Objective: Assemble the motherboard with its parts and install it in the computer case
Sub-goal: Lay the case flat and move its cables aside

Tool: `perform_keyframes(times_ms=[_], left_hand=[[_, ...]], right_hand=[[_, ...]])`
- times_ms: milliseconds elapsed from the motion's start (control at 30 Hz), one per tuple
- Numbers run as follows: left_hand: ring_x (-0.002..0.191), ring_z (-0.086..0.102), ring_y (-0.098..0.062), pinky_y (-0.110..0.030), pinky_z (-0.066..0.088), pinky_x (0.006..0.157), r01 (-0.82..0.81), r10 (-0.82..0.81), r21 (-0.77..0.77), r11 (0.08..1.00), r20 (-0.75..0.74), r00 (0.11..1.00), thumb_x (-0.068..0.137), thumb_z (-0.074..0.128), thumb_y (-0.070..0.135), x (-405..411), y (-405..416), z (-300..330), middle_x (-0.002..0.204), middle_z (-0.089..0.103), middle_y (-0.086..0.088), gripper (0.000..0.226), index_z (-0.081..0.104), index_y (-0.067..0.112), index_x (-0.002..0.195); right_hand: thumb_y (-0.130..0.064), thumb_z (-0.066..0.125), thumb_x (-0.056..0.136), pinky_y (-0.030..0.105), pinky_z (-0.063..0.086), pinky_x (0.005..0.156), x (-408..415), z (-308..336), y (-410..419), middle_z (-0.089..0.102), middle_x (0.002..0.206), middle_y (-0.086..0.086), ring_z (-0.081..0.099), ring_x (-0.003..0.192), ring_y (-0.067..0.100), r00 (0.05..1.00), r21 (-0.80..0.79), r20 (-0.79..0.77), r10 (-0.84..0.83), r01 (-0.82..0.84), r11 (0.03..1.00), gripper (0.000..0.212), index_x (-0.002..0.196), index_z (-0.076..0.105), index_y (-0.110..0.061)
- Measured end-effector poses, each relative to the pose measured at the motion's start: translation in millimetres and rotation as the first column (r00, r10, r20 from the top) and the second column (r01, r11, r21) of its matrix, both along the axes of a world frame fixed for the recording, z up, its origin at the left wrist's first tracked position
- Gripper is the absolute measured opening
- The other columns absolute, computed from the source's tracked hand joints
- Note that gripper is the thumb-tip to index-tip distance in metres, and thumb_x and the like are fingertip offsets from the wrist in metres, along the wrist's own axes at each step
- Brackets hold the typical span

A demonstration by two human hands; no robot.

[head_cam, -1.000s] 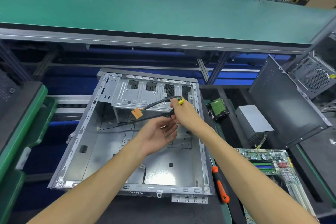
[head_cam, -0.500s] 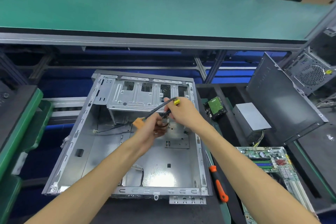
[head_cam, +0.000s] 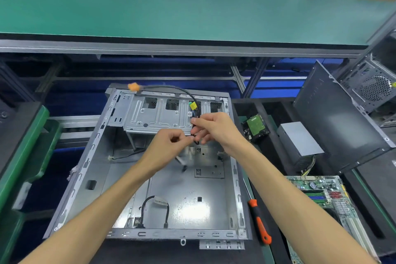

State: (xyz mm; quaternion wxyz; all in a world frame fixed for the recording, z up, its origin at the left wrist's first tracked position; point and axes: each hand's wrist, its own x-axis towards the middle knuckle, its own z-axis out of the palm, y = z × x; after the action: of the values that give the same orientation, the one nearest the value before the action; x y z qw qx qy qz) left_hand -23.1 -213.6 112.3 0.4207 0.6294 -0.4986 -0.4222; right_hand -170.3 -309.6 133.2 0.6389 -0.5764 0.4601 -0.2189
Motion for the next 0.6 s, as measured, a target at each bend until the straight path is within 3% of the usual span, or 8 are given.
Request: perform_keyframes(times_ms=[167, 233, 300, 367, 500, 600], left_hand=[[0.047, 0.044, -0.009, -0.021, 0.041, 0.053, 0.051, -0.051, 0.010, 0.999, -0.017, 0.999, 0.096, 0.067, 0.026, 7, 3, 8, 0.048, 0.053, 0.005, 0.038, 0.056, 0.010, 0.063], [0.045, 0.039, -0.005, -0.018, 0.035, 0.049, -0.010, 0.014, -0.025, 1.000, 0.176, 0.984, 0.094, 0.069, 0.034, 16, -3, 11, 0.046, 0.048, 0.010, 0.040, 0.054, 0.016, 0.061], [0.055, 0.049, -0.004, -0.025, 0.038, 0.054, -0.094, 0.106, -0.048, 0.994, 0.437, 0.893, 0.089, 0.070, 0.045, 27, -9, 13, 0.053, 0.056, 0.013, 0.035, 0.063, 0.021, 0.065], [0.072, 0.058, -0.005, -0.027, 0.042, 0.064, -0.150, 0.149, -0.048, 0.987, 0.595, 0.790, 0.086, 0.068, 0.054, 34, -15, 14, 0.068, 0.065, 0.014, 0.028, 0.069, 0.029, 0.072], [0.078, 0.047, -0.012, -0.031, 0.036, 0.071, 0.014, 0.106, -0.176, 0.984, 0.648, 0.754, 0.090, 0.066, 0.047, 38, -29, 9, 0.074, 0.054, 0.013, 0.023, 0.062, 0.031, 0.074], [0.092, 0.038, -0.012, -0.033, 0.026, 0.087, 0.114, 0.065, -0.207, 0.972, 0.698, 0.713, 0.093, 0.065, 0.043, 43, -40, 1, 0.090, 0.049, 0.008, 0.022, 0.057, 0.030, 0.078]], right_hand=[[-0.022, 0.071, 0.096, 0.021, 0.043, 0.038, 5, 1, -4, 0.061, 0.052, 0.002, 0.054, 0.039, 0.014, 0.978, -0.214, -0.208, -0.030, -0.016, 0.977, 0.032, 0.067, 0.065, -0.011], [-0.023, 0.071, 0.096, 0.018, 0.041, 0.037, 6, 1, -5, 0.061, 0.051, 0.004, 0.054, 0.034, 0.012, 0.966, -0.258, -0.248, -0.067, 0.001, 0.966, 0.034, 0.064, 0.064, -0.012], [-0.022, 0.070, 0.096, 0.022, 0.048, 0.039, 7, -1, -7, 0.062, 0.049, 0.003, 0.059, 0.037, 0.013, 0.965, -0.247, -0.242, -0.107, 0.045, 0.968, 0.033, 0.067, 0.066, -0.007], [-0.021, 0.070, 0.097, 0.030, 0.059, 0.049, 9, -1, -9, 0.061, 0.044, -0.002, 0.065, 0.043, 0.018, 0.957, -0.223, -0.247, -0.153, 0.098, 0.970, 0.033, 0.068, 0.067, -0.003], [-0.015, 0.069, 0.097, 0.040, 0.062, 0.052, 12, -2, -19, 0.060, 0.043, 0.000, 0.066, 0.044, 0.021, 0.929, -0.241, -0.278, -0.244, 0.179, 0.954, 0.034, 0.066, 0.062, -0.001], [-0.011, 0.067, 0.096, 0.031, 0.056, 0.041, 17, 0, -27, 0.062, 0.047, 0.006, 0.064, 0.039, 0.017, 0.900, -0.291, -0.338, -0.277, 0.181, 0.940, 0.028, 0.070, 0.058, -0.006]])
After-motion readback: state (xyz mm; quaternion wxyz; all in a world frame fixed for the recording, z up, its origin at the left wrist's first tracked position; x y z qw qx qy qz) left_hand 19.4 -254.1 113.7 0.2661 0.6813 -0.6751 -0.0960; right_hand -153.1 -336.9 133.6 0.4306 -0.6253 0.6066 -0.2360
